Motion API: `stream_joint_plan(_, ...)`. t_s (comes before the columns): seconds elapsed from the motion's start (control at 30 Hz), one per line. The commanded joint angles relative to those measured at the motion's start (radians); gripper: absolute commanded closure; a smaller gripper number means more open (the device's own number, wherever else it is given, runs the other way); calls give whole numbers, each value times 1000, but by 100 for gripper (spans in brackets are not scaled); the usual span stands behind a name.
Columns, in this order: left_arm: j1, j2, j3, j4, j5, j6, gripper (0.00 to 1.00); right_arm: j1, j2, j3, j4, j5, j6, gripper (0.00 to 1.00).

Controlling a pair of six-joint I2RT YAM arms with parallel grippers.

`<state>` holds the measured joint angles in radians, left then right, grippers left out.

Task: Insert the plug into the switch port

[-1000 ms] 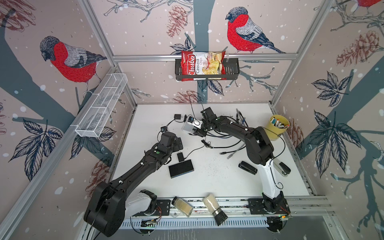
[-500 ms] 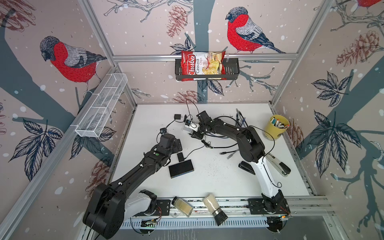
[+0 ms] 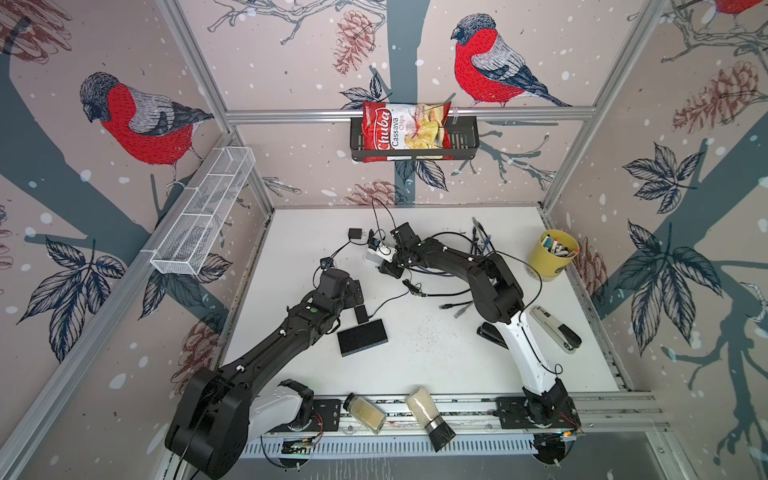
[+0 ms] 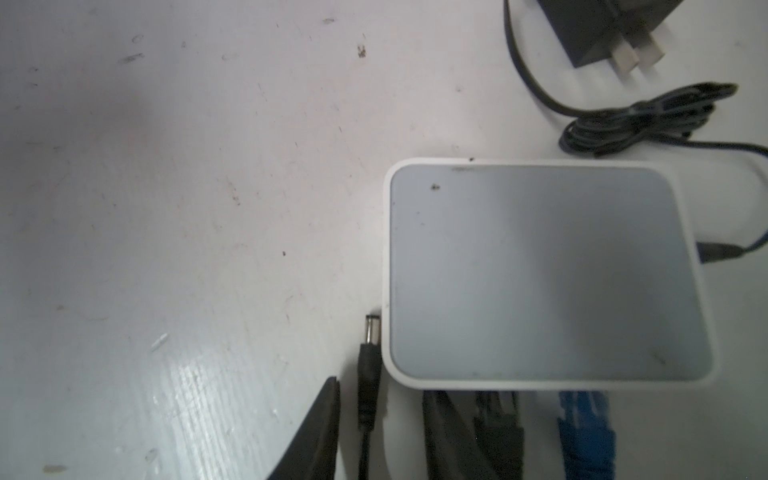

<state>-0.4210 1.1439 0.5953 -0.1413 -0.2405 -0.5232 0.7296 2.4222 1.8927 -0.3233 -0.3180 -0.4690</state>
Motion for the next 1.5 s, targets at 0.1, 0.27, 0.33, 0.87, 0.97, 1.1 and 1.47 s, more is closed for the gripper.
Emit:
stream_joint_plan(0.1, 1, -7, -3, 14, -9, 8, 3, 7, 17, -7, -4, -3, 8, 70)
stream_joint_plan(0.27, 2, -1, -2, 15, -5, 10, 3, 11, 17, -20, -8, 5, 0, 78)
stream_joint_plan(0.33, 1, 2, -2, 17, -5, 12, 4, 12, 16, -27, -13, 2, -9, 80)
stream_joint_plan(0.87, 4, 41, 22, -15, 12, 51, 4, -24, -167, -272, 52, -80, -145, 99)
stream_joint_plan(0.97, 4, 60, 39, -31, 28, 72, 3, -49, -245, -345, 87, -166, -167, 99)
stream_joint_plan(1.1, 4, 83, 54, -44, 45, 100, 3, -61, -351, -457, 115, -238, -233, 99)
stream_joint_plan(1.47, 1, 94, 52, 20, 185, 244, 5, -49, -613, -784, 221, -299, -361, 99)
